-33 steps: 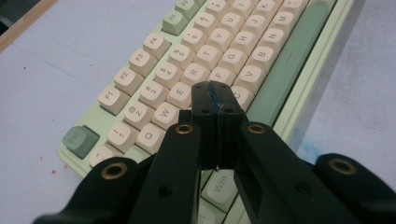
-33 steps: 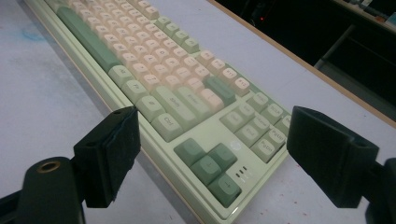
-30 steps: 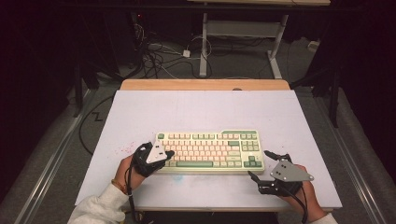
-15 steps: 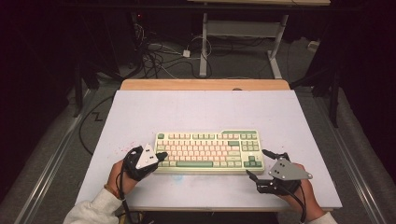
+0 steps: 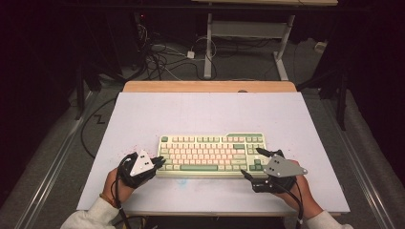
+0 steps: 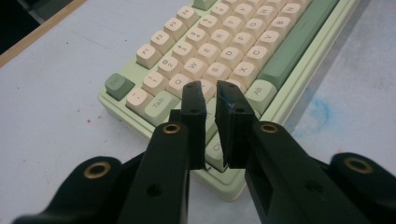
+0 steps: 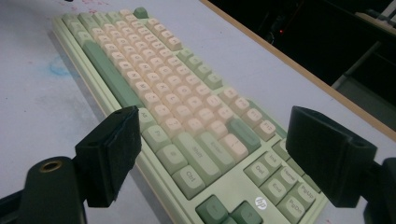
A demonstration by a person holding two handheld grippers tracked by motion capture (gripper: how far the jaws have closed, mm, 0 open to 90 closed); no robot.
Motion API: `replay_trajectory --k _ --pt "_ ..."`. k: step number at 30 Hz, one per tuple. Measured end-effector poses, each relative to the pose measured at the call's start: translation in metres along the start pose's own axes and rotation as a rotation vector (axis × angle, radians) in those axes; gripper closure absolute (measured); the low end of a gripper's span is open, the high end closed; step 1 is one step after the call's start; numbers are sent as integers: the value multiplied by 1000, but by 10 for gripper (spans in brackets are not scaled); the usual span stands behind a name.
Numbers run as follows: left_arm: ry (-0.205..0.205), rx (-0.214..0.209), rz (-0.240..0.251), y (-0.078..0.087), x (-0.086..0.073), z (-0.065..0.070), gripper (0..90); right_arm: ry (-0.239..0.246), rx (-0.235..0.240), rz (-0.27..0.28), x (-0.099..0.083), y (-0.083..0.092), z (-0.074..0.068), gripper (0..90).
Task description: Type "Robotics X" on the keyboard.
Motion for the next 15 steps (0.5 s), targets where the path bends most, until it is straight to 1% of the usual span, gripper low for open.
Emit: replay_trajectory --k 4,6,7,8,10,11,15 --pt "-2 -3 18 2 3 0 780 2 7 -1 2 -4 -2 188" --pt "-3 -9 23 3 4 1 820 0 9 -4 1 -4 -2 189" --pt "1 -10 24 3 5 1 821 0 10 -5 1 -4 -2 189" --pt "5 -15 23 3 5 1 857 0 9 -5 1 -4 -2 189" --pt "8 -16 19 3 6 1 863 -1 8 -5 1 -4 -2 190" --pt "22 -24 14 2 5 1 863 -2 7 -6 0 -4 -2 190" --pt "32 -34 4 0 7 1 877 0 7 -6 0 -3 -2 190"
Point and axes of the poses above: each handheld gripper's, and its own axes: y roughly backward along the jaws, x roughly out of its top, z roughly to its right, the point moved 8 cm from there along -y, roughly forward along the jaws, and after that the axes turned 8 degrees about z, right-handed, at the moved point
